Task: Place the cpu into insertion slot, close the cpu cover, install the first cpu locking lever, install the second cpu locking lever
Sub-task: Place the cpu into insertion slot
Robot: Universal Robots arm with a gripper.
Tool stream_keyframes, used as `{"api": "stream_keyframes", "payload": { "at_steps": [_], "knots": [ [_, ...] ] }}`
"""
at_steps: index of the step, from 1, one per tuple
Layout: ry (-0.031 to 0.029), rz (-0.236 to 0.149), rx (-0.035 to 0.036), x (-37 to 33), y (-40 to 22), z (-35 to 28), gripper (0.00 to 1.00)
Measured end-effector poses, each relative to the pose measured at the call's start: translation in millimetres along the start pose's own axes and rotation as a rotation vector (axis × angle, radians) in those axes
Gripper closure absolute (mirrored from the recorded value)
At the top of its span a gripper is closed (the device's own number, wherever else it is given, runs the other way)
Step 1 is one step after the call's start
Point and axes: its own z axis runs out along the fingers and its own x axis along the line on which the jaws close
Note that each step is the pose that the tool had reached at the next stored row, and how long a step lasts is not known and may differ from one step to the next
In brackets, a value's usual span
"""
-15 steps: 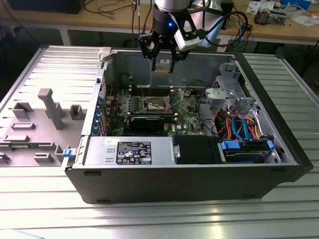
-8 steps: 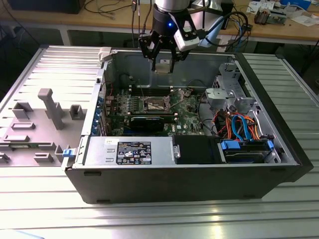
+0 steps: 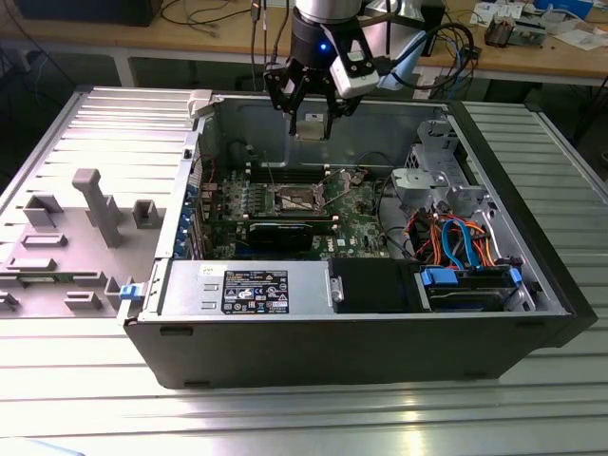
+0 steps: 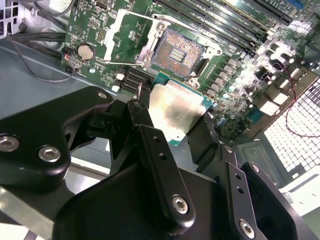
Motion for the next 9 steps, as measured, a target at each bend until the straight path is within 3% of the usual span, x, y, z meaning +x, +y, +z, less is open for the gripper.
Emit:
{"api": "stream_keyframes", "payload": {
  "at_steps": [9],
  "knots": [
    [-0.0019,0.021,-0.0003,0.0,0.0,0.0,0.45]
  ]
}}
